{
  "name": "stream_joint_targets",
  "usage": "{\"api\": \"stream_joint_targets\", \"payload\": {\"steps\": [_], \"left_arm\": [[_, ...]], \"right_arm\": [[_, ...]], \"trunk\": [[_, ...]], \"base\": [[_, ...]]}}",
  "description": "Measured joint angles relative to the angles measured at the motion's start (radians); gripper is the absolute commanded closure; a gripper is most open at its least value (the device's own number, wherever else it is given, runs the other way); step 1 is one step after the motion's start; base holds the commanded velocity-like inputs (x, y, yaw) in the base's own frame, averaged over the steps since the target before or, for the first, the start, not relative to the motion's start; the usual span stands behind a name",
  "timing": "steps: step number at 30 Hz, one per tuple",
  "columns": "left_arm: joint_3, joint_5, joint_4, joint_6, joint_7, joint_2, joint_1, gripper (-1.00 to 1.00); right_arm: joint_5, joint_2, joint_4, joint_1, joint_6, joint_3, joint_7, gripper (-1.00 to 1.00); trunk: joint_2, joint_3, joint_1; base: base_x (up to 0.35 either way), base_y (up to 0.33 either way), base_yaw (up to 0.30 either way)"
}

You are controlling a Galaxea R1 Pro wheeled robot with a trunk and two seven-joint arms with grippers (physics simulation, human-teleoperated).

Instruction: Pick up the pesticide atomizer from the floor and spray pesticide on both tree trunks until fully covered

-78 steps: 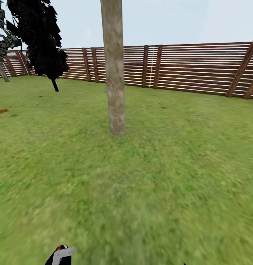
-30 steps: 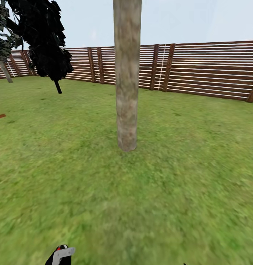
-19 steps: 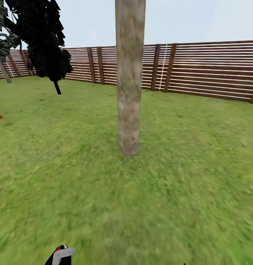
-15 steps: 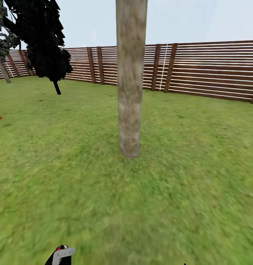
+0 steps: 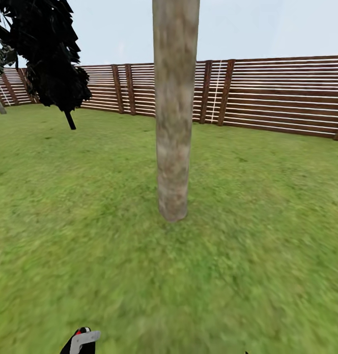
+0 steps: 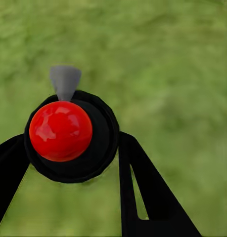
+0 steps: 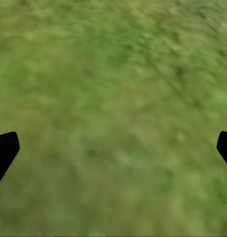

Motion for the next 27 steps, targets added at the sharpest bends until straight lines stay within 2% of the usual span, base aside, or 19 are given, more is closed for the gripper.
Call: {"api": "stream_joint_targets", "payload": {"steps": [8, 12, 27], "left_arm": [[-0.002, -0.001, 0.0, 0.0, -0.002, 0.0, 0.0, 1.0], [-0.002, -0.002, 0.0, 0.0, -0.002, 0.0, 0.0, 1.0], [-0.001, -0.001, 0.0, -0.001, -0.002, 0.001, 0.001, 1.0]], "right_arm": [[-0.001, 0.002, -0.001, 0.0, 0.0, -0.001, -0.002, -1.0], [-0.003, 0.004, -0.001, 0.0, 0.0, -0.002, -0.002, -1.0], [-0.004, 0.005, 0.0, 0.0, 0.0, -0.001, -0.002, -1.0]], "trunk": [[0.0, 0.0, 0.0], [0.0, 0.0, 0.0], [0.0, 0.004, 0.0]], "base": [[0.337, 0.068, -0.001], [0.153, 0.001, -0.036], [0.053, 0.0, -0.254]]}}
